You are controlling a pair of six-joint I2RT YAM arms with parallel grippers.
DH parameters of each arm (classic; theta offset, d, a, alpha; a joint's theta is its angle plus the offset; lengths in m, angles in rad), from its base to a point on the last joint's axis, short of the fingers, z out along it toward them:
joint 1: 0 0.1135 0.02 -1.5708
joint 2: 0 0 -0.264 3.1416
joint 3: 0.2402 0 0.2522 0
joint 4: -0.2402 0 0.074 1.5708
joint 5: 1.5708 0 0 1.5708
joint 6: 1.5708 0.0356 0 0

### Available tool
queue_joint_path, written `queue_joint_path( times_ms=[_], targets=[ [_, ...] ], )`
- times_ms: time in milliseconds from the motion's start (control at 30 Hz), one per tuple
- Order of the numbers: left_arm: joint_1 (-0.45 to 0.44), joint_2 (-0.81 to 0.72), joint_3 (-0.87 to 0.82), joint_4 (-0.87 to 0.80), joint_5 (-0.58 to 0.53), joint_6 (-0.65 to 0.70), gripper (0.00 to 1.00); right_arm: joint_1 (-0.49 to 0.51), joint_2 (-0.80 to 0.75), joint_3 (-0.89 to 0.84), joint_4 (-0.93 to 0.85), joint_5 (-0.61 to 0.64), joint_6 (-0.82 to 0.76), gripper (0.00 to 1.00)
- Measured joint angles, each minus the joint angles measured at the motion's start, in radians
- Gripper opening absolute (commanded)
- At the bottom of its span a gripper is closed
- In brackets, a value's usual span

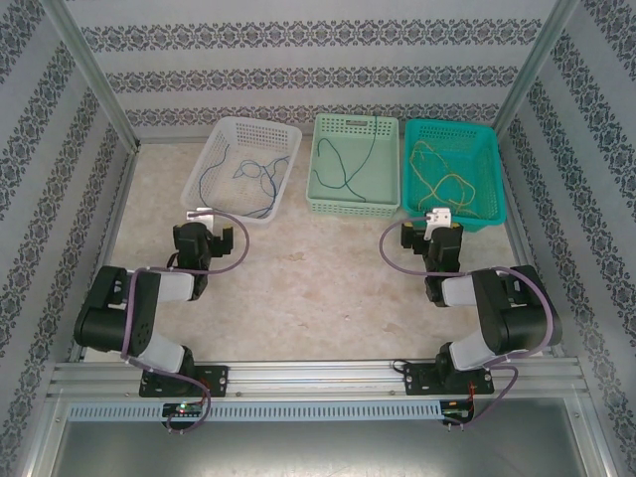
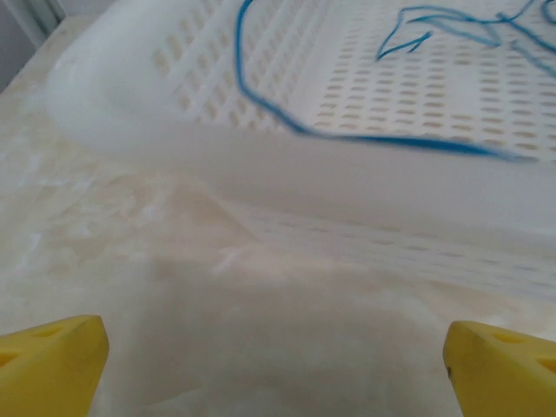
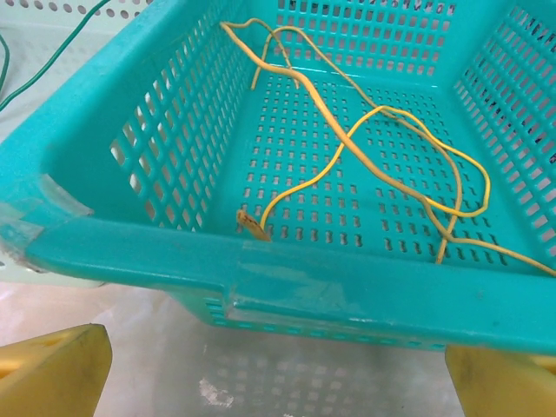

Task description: Untangle the cables

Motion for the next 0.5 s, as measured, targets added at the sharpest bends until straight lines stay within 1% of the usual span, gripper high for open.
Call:
queue_joint_path(
  times_ms=[67, 233, 500],
  targets=[
    [0.021, 0.004, -0.002, 0.006, 0.016, -0.008, 1.00, 0.000, 0.000, 0.000, 0.000, 0.000, 0.000, 0.98],
    [0.023, 0.004, -0.002, 0.038, 0.033, -0.020, 1.00, -0.003, 0.000, 0.000, -0.004, 0.000, 0.005, 0.98],
    [0.023, 0.004, -0.002, 0.041, 0.053, -0.020, 1.00, -0.007, 0.000, 0.010, -0.016, 0.000, 0.008, 0.98]
  ],
)
